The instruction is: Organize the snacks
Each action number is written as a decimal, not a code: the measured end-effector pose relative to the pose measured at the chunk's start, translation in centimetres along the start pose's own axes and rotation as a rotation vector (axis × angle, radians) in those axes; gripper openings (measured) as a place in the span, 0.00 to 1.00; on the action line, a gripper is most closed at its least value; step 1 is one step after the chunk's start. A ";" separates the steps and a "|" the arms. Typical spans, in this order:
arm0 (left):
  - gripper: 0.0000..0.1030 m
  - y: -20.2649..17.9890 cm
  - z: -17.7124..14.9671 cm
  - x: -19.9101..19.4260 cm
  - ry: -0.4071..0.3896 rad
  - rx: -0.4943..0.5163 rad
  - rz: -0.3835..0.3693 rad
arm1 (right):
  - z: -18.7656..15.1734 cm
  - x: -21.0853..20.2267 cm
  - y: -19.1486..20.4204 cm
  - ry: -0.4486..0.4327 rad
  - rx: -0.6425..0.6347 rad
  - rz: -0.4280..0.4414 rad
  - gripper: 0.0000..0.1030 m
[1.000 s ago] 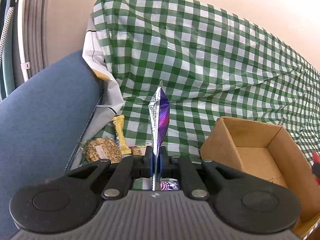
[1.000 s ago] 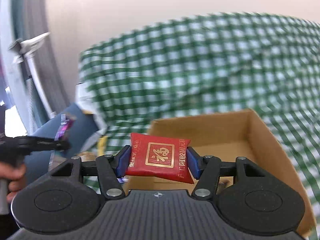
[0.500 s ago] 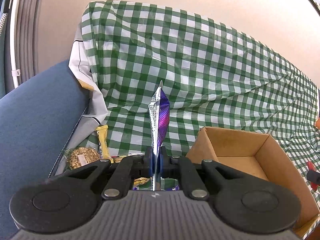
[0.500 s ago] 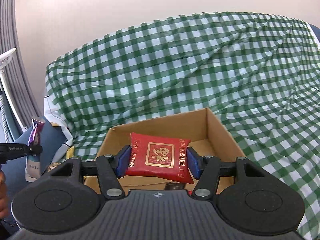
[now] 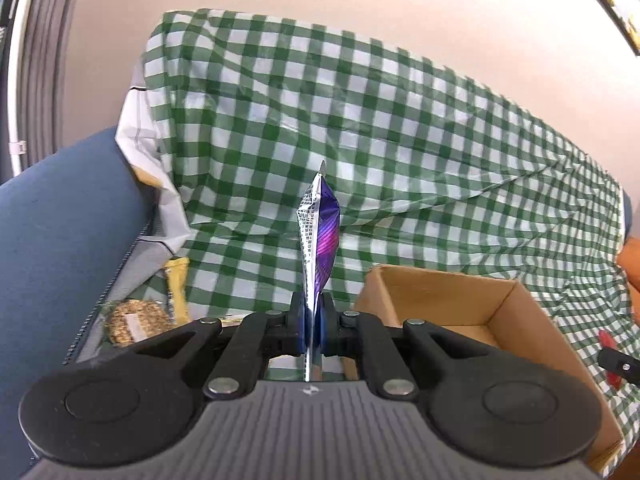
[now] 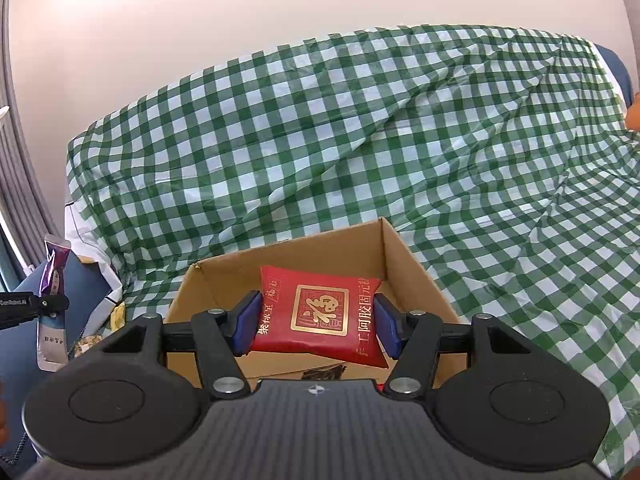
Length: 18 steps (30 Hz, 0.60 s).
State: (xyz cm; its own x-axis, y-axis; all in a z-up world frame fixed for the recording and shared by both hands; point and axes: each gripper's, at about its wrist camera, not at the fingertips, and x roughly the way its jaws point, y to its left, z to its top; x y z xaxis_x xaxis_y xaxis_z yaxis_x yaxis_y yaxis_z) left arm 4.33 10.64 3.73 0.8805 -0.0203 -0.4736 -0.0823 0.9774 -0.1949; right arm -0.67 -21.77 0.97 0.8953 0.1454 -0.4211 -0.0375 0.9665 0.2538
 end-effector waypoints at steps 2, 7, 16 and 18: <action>0.07 -0.6 -0.1 0.0 -0.007 0.004 -0.019 | 0.0 0.0 0.0 -0.002 0.003 -0.011 0.59; 0.07 -2.5 -0.6 -0.2 -0.028 0.022 -0.087 | -0.1 0.1 0.0 -0.007 0.010 -0.035 0.59; 0.07 -6.1 -1.3 -0.4 -0.048 0.052 -0.226 | -0.1 0.6 0.2 0.006 0.004 -0.061 0.59; 0.07 -6.8 -1.6 -0.2 -0.044 0.062 -0.246 | -0.1 0.7 0.3 0.008 -0.003 -0.065 0.59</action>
State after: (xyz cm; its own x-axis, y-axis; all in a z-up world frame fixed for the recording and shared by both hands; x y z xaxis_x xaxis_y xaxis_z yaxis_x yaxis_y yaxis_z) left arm 3.94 3.63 3.79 0.8902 -0.2509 -0.3802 0.1641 0.9552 -0.2463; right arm -0.09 -21.33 0.64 0.8925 0.0836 -0.4433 0.0196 0.9745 0.2234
